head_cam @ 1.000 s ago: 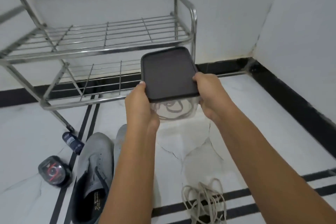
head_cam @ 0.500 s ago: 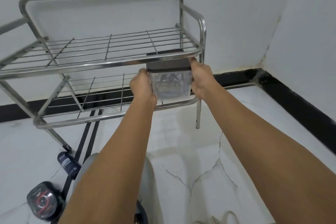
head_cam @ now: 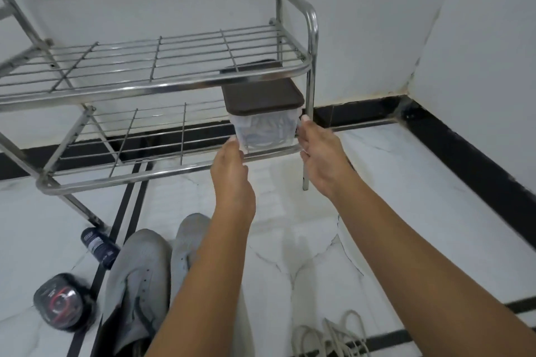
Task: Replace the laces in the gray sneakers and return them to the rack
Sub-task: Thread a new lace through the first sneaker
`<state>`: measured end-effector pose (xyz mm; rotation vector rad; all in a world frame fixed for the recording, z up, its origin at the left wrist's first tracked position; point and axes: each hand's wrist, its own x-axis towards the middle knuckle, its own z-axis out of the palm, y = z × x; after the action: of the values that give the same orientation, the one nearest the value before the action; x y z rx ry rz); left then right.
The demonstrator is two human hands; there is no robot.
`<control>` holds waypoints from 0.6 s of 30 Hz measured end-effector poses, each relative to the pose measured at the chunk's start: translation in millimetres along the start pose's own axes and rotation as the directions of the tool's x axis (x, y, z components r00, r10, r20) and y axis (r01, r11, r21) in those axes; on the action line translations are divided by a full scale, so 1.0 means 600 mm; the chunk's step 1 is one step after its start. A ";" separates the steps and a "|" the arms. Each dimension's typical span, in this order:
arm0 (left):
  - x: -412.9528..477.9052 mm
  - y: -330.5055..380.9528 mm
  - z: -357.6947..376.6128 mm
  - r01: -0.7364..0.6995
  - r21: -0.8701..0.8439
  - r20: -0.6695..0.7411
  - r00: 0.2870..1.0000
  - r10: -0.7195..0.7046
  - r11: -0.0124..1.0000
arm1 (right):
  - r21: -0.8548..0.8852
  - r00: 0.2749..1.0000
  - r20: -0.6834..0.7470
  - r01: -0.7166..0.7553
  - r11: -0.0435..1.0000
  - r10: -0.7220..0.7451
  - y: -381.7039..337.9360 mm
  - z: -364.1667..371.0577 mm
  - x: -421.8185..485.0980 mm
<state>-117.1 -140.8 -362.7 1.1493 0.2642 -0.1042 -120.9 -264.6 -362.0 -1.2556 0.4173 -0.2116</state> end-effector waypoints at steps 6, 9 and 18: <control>-0.128 -0.119 -0.070 0.200 0.329 0.039 0.974 -0.225 0.923 | -0.014 0.987 -0.029 -0.160 0.987 0.160 0.098 -0.068 -0.148; -0.185 -0.192 -0.108 0.243 0.674 0.060 0.923 -0.379 0.698 | -0.205 0.969 -0.073 -0.245 0.948 0.234 0.152 -0.108 -0.222; -0.250 -0.304 -0.163 0.368 0.760 -0.085 0.873 -0.479 0.535 | -0.921 0.887 -0.187 -0.308 0.238 0.422 0.279 -0.188 -0.315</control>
<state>-316.4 -134.3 -522.8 1.9031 0.3978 -0.8050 -351.2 -240.7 -513.5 -2.2794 0.8010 0.6445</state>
